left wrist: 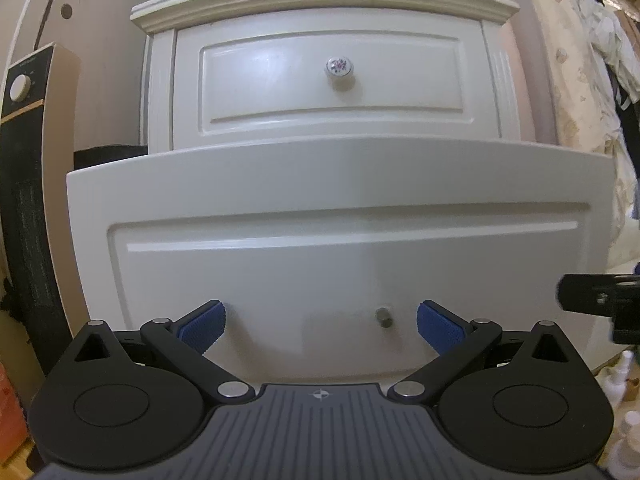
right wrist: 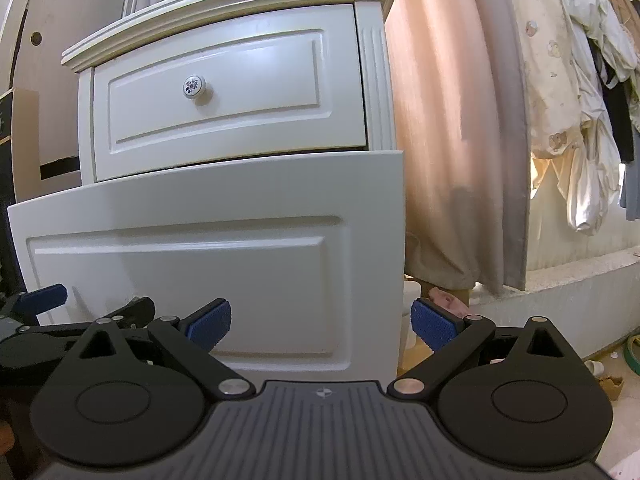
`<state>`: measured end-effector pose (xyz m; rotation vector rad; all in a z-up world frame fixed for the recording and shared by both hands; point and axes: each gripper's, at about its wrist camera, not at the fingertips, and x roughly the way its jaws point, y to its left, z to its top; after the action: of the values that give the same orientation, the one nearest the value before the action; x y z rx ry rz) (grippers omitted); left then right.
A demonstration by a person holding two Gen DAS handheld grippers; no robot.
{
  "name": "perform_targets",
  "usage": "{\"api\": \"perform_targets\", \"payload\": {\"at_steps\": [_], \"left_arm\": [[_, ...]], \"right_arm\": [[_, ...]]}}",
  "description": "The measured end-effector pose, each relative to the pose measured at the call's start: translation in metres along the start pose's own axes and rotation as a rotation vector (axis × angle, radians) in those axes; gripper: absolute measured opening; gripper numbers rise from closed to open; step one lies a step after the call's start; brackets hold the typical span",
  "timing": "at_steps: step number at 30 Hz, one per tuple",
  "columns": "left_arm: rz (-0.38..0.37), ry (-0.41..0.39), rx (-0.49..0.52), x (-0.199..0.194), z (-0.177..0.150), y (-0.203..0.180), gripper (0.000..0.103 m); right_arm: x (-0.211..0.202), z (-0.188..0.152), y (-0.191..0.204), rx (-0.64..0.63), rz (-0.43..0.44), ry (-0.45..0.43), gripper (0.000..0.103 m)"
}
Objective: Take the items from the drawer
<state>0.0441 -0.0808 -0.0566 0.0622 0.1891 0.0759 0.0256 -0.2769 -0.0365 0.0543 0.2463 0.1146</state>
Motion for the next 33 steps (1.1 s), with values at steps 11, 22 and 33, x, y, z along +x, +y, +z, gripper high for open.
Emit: {"api": "perform_targets", "payload": {"at_steps": [11,22,33], "left_arm": [[0.003,-0.018,0.014,0.014,0.004,0.007,0.103],[-0.063,0.005,0.010,0.019,0.005,0.020,0.103],[0.026,-0.010,0.015,0.030,0.004,0.035,0.103]], "right_arm": [[0.017,-0.001,0.006,-0.034,0.038,0.009,0.103],[0.049,0.002,0.017,-0.053,0.021,0.017,0.103],[0.061,0.001,0.026,-0.073,-0.034,0.004,0.103]]}}
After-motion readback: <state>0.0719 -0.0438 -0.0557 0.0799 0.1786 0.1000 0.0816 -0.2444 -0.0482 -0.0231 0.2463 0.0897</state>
